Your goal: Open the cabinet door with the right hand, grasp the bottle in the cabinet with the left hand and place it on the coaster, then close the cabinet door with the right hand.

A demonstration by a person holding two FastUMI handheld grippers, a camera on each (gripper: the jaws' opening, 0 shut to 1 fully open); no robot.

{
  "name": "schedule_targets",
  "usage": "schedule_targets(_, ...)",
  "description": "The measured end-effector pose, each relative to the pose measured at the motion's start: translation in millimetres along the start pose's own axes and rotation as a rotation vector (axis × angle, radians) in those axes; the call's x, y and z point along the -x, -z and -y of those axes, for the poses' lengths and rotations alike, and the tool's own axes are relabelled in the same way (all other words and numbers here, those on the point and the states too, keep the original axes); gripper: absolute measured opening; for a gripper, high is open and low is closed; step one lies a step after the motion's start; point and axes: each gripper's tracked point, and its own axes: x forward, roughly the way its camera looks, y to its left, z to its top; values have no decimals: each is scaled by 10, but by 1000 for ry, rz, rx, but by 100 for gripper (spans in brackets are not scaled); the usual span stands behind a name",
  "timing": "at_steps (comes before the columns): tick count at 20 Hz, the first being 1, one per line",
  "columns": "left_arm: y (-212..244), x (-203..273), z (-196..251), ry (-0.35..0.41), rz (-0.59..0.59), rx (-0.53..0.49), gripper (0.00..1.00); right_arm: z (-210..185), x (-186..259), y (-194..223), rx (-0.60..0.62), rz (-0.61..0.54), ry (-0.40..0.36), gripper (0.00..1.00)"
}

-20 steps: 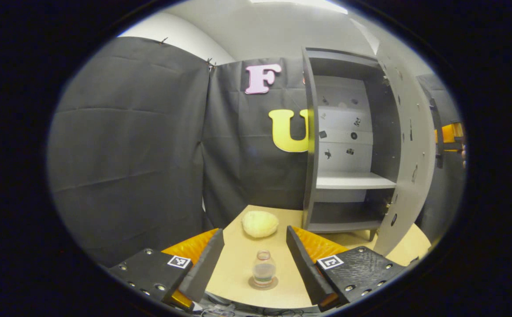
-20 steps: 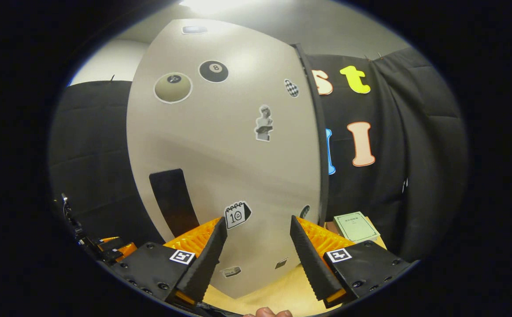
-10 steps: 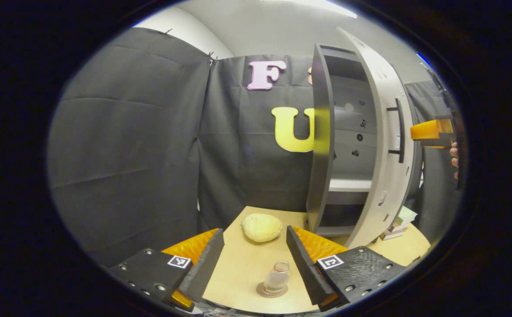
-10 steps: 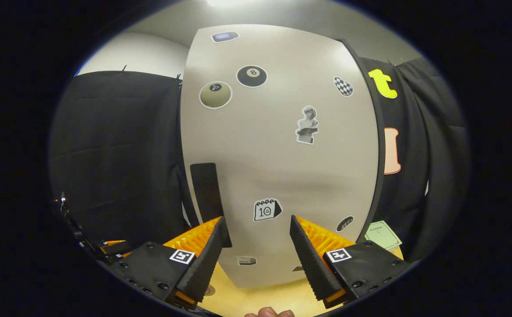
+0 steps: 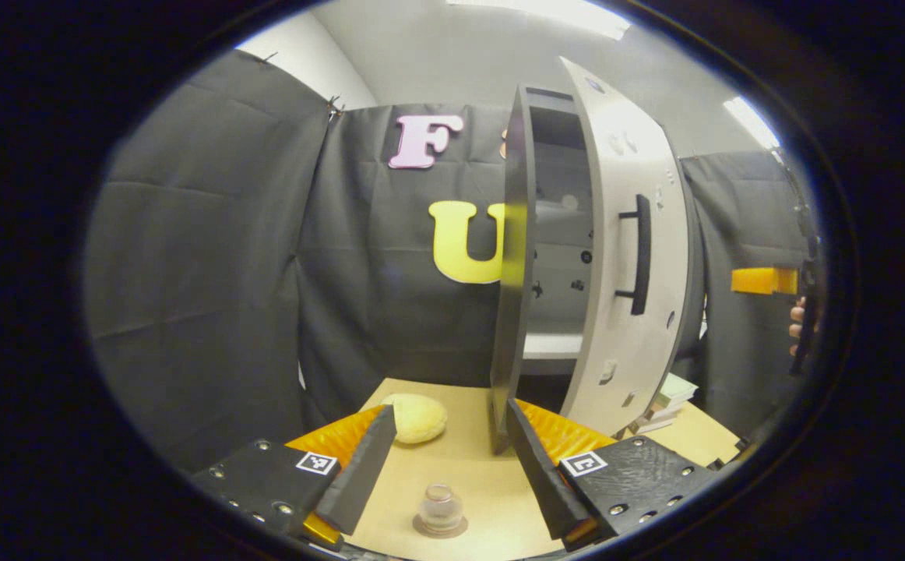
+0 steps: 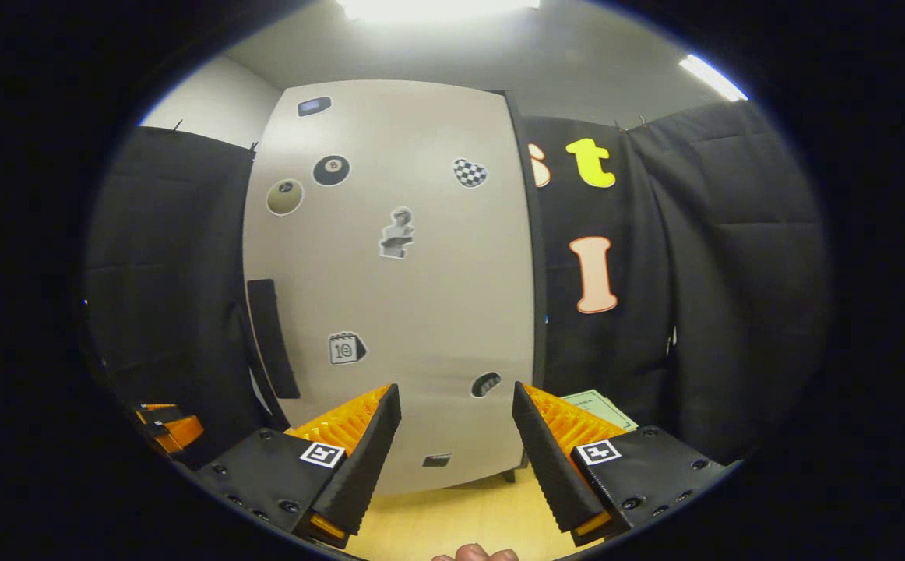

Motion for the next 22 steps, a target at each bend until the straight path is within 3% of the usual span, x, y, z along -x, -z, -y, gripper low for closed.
schedule_targets(6, -392, 97, 608, -29, 89, 4, 85, 810, 149, 6, -43, 23, 26, 92)
schedule_targets(10, -543, 76, 1001, -30, 104, 63, 86, 1214, 203, 8, -60, 43, 30, 93)
schedule_targets(15, -705, 90, 1202, -78, 122, 28, 88, 1469, 163, 79, -44, 14, -15, 93)
schedule_targets(22, -672, -55, 1489, -80, 111, 7, 85, 1606, 96, 217, -60, -40, -70, 93)
